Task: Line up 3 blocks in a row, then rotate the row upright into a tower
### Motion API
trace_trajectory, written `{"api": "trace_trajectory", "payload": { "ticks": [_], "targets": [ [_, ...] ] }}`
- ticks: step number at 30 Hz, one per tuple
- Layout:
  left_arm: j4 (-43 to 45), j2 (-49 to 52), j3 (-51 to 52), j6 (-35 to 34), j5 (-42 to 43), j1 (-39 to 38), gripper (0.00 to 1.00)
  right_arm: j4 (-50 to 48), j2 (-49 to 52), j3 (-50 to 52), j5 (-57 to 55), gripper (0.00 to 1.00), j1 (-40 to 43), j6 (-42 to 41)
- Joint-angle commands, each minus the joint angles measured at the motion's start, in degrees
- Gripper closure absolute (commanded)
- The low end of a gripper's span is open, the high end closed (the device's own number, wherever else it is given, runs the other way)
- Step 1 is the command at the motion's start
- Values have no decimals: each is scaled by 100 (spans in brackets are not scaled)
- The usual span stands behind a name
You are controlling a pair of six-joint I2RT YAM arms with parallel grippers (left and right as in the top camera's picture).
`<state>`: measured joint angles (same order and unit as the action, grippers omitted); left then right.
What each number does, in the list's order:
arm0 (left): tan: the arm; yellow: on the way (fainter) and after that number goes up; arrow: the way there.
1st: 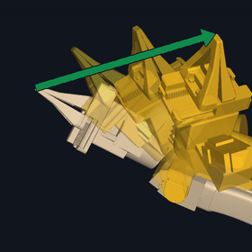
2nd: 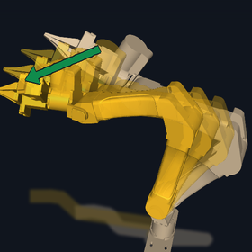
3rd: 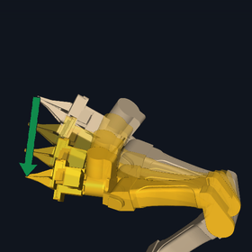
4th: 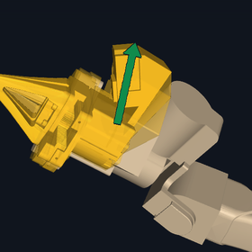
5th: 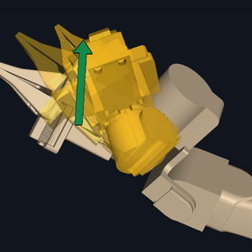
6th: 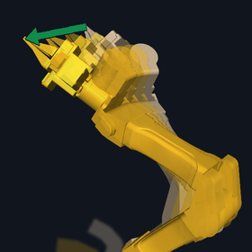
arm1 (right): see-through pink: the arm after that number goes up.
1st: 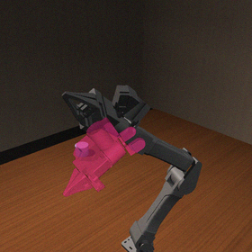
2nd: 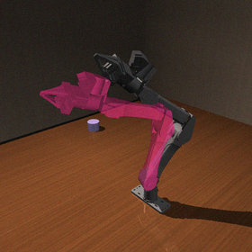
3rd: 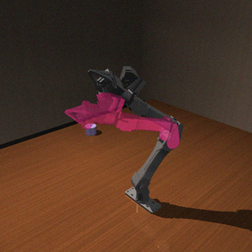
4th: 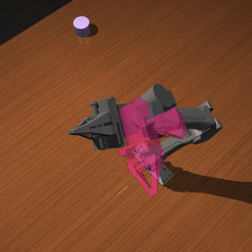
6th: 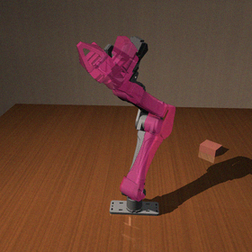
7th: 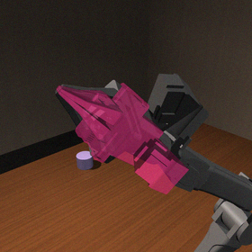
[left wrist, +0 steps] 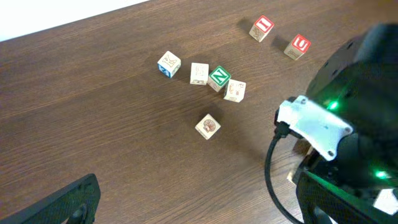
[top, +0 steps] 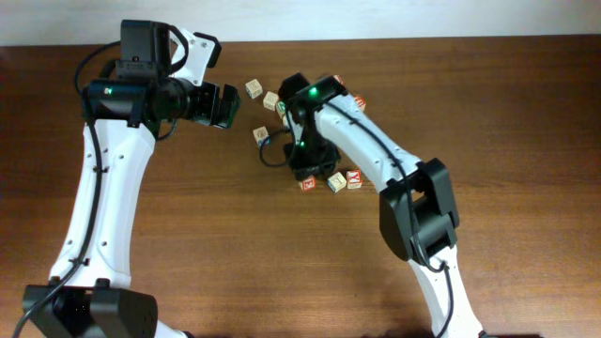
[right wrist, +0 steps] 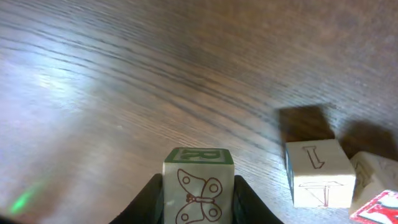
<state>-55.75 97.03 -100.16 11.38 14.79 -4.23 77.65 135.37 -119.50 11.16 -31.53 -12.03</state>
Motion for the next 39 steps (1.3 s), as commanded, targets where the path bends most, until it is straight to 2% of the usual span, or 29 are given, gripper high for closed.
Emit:
{"api": "trace_trajectory", "payload": {
  "ticks": [1, 4, 5, 7, 11, 15, 17, 22, 31, 39],
  "targets": [
    [11, 26, -120, 72, 48, -13, 1, -236, -42, 459, -511, 73, 61, -245],
    [9, 26, -120, 72, 48, -13, 1, -245, -37, 551, -715, 73, 127, -243],
    [9, 26, -120, 72, 48, -11, 1, -223, -37, 551, -717, 66, 118, -238],
    [9, 26, -120, 72, 48, -13, 1, -155, -37, 551, -715, 60, 118, -238],
    [9, 26, -120, 72, 46, -11, 1, -114, -55, 511, -686, 58, 118, -214],
    [9, 26, -120, 72, 48, -11, 1, 85, -168, 24, -573, 58, 85, -70],
    [9, 26, -120, 72, 48, -11, 1, 85, -205, -42, -494, 60, -15, 48],
    [9, 26, -120, 72, 48, -13, 1, -227, -188, 273, -476, 83, -422, 105],
    [9, 26, -120, 72, 48, -11, 1, -802, -188, 911, -890, 88, -442, -94],
    [9, 26, -120, 72, 48, -13, 1, -905, -188, 925, -1106, 90, -291, -354]
  ]
}}
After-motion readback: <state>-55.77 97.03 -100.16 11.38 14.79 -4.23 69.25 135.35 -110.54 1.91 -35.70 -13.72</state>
